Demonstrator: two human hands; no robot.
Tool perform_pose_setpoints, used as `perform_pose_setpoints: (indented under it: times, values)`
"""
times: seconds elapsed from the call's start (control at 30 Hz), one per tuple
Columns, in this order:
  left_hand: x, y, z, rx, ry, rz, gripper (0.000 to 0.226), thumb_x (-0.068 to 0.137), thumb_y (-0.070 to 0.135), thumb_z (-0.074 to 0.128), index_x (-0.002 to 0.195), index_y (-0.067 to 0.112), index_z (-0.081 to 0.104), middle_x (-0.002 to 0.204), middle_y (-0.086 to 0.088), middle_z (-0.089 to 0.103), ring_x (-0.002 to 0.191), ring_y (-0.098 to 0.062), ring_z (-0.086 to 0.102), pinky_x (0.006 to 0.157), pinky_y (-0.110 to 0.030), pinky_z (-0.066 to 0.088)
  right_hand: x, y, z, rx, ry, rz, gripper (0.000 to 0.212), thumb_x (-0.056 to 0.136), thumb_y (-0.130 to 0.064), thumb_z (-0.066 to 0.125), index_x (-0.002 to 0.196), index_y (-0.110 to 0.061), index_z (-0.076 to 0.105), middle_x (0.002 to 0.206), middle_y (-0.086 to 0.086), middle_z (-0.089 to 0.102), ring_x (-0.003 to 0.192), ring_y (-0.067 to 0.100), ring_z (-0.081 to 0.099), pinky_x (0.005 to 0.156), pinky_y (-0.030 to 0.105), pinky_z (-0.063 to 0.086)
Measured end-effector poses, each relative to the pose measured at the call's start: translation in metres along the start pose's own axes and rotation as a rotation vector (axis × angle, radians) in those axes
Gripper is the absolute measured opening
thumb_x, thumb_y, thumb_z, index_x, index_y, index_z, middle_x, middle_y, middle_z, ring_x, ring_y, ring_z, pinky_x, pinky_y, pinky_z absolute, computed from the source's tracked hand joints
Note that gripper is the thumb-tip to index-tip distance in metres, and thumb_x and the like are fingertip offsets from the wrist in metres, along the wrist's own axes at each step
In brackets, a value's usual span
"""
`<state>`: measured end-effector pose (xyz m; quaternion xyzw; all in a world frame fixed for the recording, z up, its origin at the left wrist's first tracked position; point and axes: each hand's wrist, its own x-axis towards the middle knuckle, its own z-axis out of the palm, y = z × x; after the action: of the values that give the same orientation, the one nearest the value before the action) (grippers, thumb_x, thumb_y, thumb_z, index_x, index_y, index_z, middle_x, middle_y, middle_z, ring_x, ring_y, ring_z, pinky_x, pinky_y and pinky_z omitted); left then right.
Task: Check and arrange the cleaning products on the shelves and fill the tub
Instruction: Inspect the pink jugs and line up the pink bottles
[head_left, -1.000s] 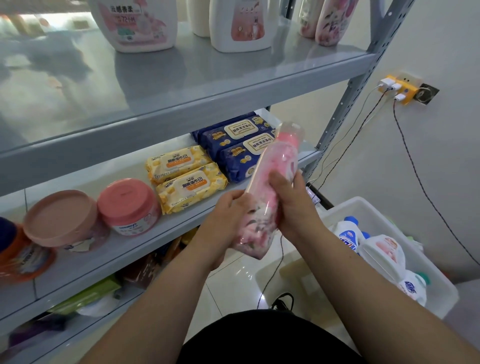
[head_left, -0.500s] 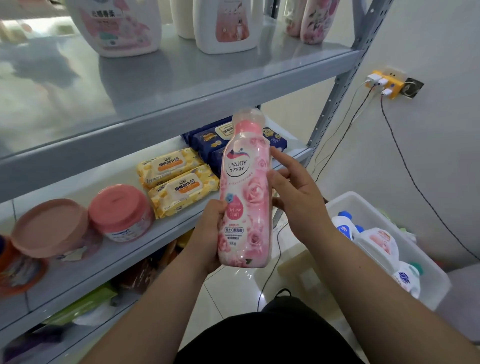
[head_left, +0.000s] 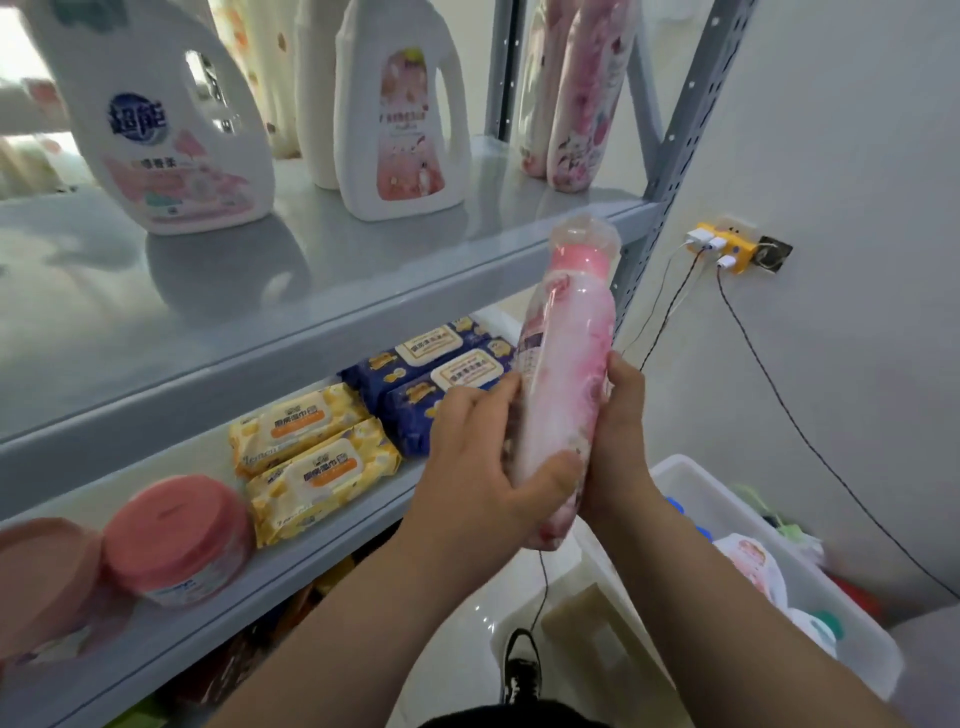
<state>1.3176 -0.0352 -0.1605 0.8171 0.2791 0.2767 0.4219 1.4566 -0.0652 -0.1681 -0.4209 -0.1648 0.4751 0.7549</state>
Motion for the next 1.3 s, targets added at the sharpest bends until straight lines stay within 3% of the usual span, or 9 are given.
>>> perform_pose_setpoints:
  times: [0.17,0.4,0.53,0.67,0.83,0.97,1.03,1.17,1.3]
  values:
    - [0.065,0.032,-0.006,0.091,0.003,0.005,0.075,0.080,0.063,0.061,0.146,0.034,0.039,0.119,0.012,0.035,0.111,-0.006,0.046,0.088,-0.018,0.046,0.043,-0.051,0.000,-0.051,-0.065,-0.109,0.048,0.100,-0.046,0.034,0.089,-0.010,0.063,0.070,0.006,0.067,0.065,0.019,0.067,0.060,0.026,0.057]
    - [0.165,0.072,-0.019,0.037,0.144,0.011,0.063,0.067,0.060,0.077,0.120,0.036,0.051,0.112,0.010,0.054,0.098,-0.009,0.061,0.080,-0.034,0.058,0.114,-0.131,0.024,-0.277,-0.129,-0.366,0.063,0.090,-0.054,0.065,0.132,-0.008,0.052,0.116,0.012,0.071,0.102,0.021,0.073,0.080,0.035,0.060]
    - [0.222,0.089,-0.030,-0.006,0.249,-0.039,0.045,0.070,0.047,0.082,0.103,0.036,0.053,0.099,0.008,0.065,0.079,-0.002,0.066,0.068,-0.024,0.058,0.152,-0.169,0.041,-0.530,-0.144,-0.469,0.048,0.090,-0.056,0.068,0.134,-0.040,0.056,0.126,-0.008,0.071,0.115,0.015,0.069,0.099,0.045,0.057]
    - [0.262,0.095,-0.033,-0.051,0.339,-0.045,0.029,0.079,0.037,0.079,0.098,0.034,0.057,0.092,0.010,0.071,0.079,-0.002,0.068,0.069,-0.027,0.059,0.185,-0.198,0.051,-0.658,-0.212,-0.520,0.032,0.099,-0.047,0.061,0.121,-0.065,0.046,0.109,-0.044,0.064,0.108,-0.015,0.062,0.100,0.027,0.050]
    - [0.298,0.089,-0.023,-0.122,0.426,-0.069,0.037,0.082,0.037,0.079,0.111,0.029,0.058,0.099,0.012,0.070,0.088,-0.004,0.067,0.068,-0.021,0.053,0.230,-0.208,0.032,-0.829,-0.060,-0.681,0.064,0.090,-0.067,0.059,0.147,-0.040,0.048,0.143,-0.017,0.057,0.133,0.006,0.054,0.112,0.044,0.046]
    - [0.329,0.080,-0.018,-0.163,0.525,-0.100,0.044,0.083,0.029,0.080,0.115,0.029,0.051,0.102,0.018,0.062,0.083,0.003,0.058,0.058,-0.005,0.041,0.255,-0.213,0.009,-0.918,0.157,-0.692,0.077,0.093,-0.046,0.072,0.157,-0.032,0.032,0.152,0.000,0.035,0.121,0.002,0.038,0.096,0.017,0.037]
    - [0.347,0.077,-0.017,-0.187,0.583,-0.132,0.047,0.082,0.026,0.082,0.118,0.027,0.051,0.099,0.018,0.060,0.077,0.005,0.055,0.053,-0.003,0.042,0.271,-0.216,0.001,-0.960,0.180,-0.648,0.091,0.090,-0.039,0.077,0.161,-0.030,0.021,0.155,0.002,0.028,0.121,0.005,0.036,0.098,0.020,0.032]
    - [0.381,0.064,-0.012,-0.207,0.681,-0.194,0.060,0.080,0.023,0.083,0.129,0.016,0.048,0.115,0.007,0.059,0.097,-0.014,0.058,0.082,-0.024,0.049,0.302,-0.218,-0.006,-0.968,0.177,-0.629,0.108,0.080,-0.037,0.087,0.162,-0.026,0.018,0.156,0.007,0.029,0.136,0.022,0.044,0.114,0.039,0.040]
    - [0.406,0.052,-0.003,-0.155,0.717,-0.205,0.065,0.082,0.020,0.079,0.134,0.013,0.042,0.127,-0.002,0.054,0.109,-0.017,0.053,0.091,-0.026,0.044,0.326,-0.217,-0.010,-0.936,0.150,-0.613,0.112,0.074,-0.032,0.092,0.160,-0.024,0.021,0.146,0.001,0.037,0.123,0.012,0.047,0.102,0.030,0.044]
